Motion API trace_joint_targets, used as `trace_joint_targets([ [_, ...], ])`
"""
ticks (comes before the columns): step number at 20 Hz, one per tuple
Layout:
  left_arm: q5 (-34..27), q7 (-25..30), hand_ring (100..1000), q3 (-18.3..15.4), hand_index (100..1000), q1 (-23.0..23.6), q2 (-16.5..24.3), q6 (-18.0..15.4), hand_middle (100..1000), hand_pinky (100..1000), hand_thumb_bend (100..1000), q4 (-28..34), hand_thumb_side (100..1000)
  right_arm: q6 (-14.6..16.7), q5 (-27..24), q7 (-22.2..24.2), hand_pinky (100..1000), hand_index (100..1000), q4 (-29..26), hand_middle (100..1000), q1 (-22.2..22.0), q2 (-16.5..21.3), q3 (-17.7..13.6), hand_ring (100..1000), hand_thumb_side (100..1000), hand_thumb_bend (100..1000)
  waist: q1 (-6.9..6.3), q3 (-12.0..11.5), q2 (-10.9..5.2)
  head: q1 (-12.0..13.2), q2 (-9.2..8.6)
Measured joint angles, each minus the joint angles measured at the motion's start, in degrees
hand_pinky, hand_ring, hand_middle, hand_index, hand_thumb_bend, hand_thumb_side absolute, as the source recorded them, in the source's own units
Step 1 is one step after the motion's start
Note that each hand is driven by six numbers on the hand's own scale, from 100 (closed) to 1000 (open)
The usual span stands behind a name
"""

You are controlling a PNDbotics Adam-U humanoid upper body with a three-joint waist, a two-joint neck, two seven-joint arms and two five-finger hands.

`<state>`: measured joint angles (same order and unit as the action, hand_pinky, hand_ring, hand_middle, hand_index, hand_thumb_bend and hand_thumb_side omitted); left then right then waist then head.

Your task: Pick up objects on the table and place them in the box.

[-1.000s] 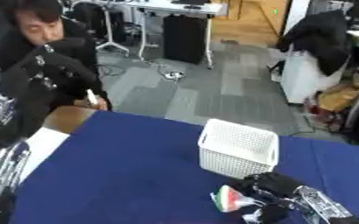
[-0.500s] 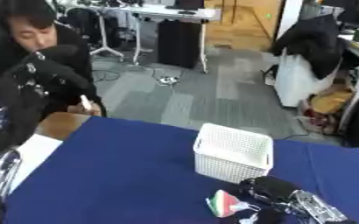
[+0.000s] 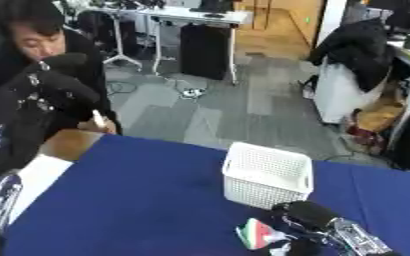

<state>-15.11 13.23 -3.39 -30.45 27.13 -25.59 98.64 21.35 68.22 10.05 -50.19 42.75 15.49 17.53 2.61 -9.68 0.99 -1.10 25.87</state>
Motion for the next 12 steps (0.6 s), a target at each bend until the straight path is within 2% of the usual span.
trace_joint_targets([
  [5, 0.0, 0.1, 640, 0.0, 714, 0.0, 0.0, 0.1, 782, 640, 182, 0.0, 979, 0.3, -0.2, -0.9, 728, 865, 0.0, 740, 0.3, -0.9, 0.1, 685, 1000, 606, 0.00, -0.2, 0.07, 0.0, 0.00],
  [9, 0.0, 0.2, 640, 0.1, 714, -0.1, -0.5, 0.2, 782, 640, 183, 0.0, 979, 0.1, -0.2, -1.3, 725, 910, 0.0, 749, 0.5, -1.6, 0.1, 686, 1000, 605, 0.00, -0.3, 0.14, 0.0, 0.05],
  [12, -0.1, 0.2, 640, 0.3, 714, -0.1, -0.5, 0.2, 782, 640, 183, 0.0, 979, -0.2, -0.1, -1.6, 717, 909, 0.0, 751, 0.5, -1.7, 0.1, 680, 1000, 608, 0.00, -0.4, 0.19, 0.1, 0.06],
])
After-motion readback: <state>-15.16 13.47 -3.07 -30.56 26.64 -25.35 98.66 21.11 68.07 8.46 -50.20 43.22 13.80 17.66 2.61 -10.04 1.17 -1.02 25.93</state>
